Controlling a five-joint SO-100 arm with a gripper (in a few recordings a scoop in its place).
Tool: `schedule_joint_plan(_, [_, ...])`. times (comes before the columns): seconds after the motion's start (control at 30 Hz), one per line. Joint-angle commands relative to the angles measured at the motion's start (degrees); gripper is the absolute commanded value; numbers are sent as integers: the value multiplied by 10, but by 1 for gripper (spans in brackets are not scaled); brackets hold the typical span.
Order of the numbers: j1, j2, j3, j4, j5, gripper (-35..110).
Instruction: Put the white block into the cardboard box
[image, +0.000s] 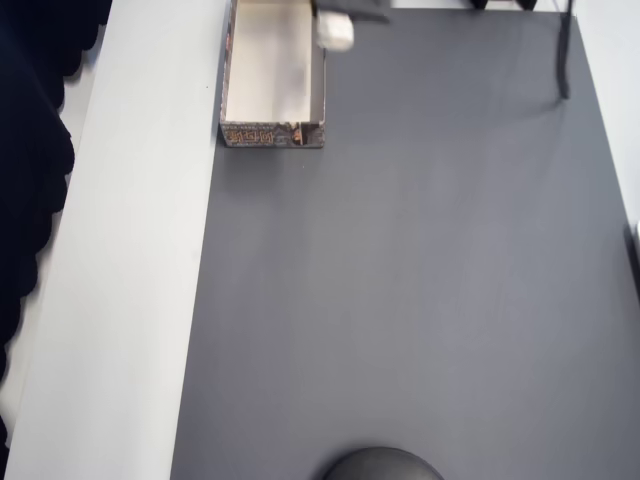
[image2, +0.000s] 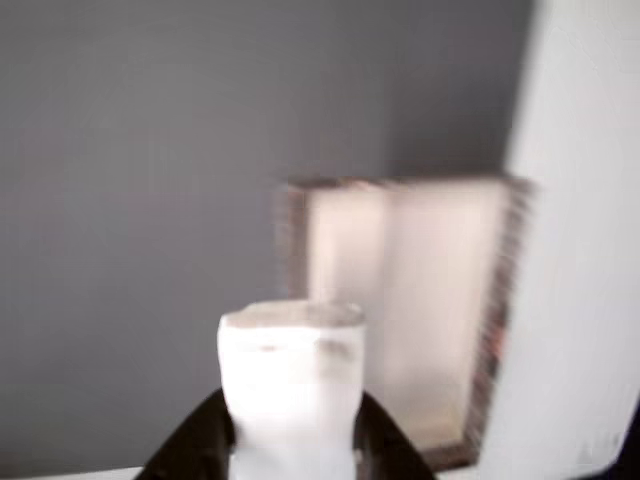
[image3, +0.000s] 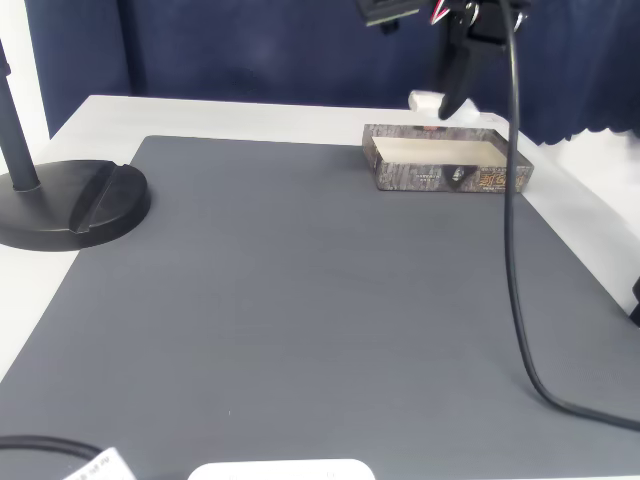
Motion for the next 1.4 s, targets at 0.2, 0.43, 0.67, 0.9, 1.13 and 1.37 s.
schedule_joint_plan(0.2, [64,-80,-100,4,2,-2])
schedule_joint_plan(0.43, [62,-167,-180,4,17,-2])
schedule_joint_plan(0.67, [68,-222,-229,5,40,-2])
schedule_joint_plan(0.9, [84,-259,-262,7,70,-1])
schedule_joint_plan(1.13, [89,-287,-283,7,79,-1])
schedule_joint_plan(1.37, [85,-311,-303,1,82,-1])
